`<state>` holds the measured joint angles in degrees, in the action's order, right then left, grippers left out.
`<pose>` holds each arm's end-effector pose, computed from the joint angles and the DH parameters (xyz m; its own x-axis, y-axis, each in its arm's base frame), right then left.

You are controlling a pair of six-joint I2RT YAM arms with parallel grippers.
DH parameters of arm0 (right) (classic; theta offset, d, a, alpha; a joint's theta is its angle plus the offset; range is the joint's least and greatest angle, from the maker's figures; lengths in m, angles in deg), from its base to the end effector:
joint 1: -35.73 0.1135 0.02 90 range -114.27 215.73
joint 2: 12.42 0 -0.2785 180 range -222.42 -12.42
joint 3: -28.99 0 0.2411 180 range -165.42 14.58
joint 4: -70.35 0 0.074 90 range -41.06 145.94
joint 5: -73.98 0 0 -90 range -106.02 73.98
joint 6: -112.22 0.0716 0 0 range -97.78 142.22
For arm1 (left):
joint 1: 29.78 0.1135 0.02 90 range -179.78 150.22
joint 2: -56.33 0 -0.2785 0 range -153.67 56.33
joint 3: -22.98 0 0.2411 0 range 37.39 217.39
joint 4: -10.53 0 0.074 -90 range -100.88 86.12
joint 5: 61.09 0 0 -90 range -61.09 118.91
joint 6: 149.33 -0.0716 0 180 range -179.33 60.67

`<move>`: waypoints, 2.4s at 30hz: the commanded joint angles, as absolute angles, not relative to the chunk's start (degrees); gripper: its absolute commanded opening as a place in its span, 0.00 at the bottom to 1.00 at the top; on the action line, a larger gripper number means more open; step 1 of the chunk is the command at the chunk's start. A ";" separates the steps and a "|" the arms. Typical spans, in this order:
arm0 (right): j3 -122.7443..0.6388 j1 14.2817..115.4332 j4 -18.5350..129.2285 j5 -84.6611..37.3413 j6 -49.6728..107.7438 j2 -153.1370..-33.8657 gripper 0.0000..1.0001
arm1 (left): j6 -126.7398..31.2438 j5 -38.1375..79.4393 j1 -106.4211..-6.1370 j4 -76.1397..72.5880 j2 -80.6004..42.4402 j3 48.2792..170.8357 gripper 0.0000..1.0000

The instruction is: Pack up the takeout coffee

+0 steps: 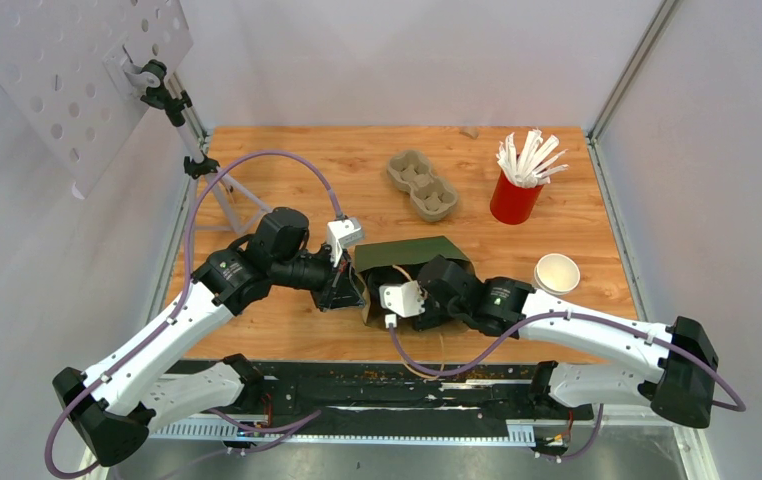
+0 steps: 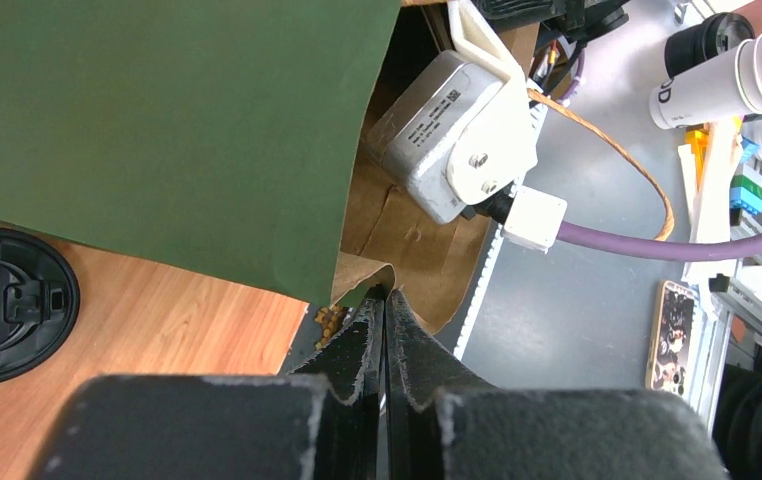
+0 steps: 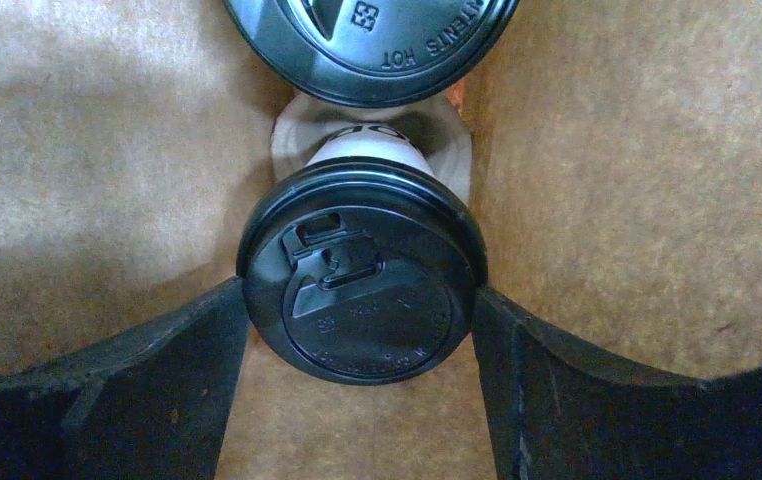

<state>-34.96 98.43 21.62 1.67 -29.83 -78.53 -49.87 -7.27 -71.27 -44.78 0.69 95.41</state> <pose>0.1284 0.2014 0.2487 0.3794 -0.9029 -0.2020 -0.7472 -0.1702 -0.6424 0.1194 -0.1620 0.3310 -0.6049 0.3579 -0.7113 0.7921 0.3624 -0.4912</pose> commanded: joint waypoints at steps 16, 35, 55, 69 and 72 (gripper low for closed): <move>-32.41 97.25 26.28 0.94 -28.26 -78.95 0.55 | -50.65 -8.60 -71.18 -43.62 0.44 97.24 0.05; -31.17 96.32 27.16 -0.07 -27.26 -79.99 0.56 | -50.53 -8.90 -71.18 -43.45 0.08 97.31 0.05; -29.96 95.67 27.04 -0.73 -26.75 -79.08 0.58 | -50.54 -8.71 -71.18 -43.67 -0.46 97.99 0.05; -34.13 95.67 25.19 0.54 -25.42 -78.09 0.69 | -49.47 -8.75 -71.18 -42.50 -0.70 97.55 0.05; -34.74 95.67 24.80 0.44 -25.34 -77.99 0.70 | -49.46 -8.64 -71.18 -42.46 -0.71 97.55 0.05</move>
<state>-32.23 95.94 26.64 0.95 -27.49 -78.96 -49.50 -7.75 -71.27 -44.72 -0.51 95.84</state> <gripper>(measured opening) 0.774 0.053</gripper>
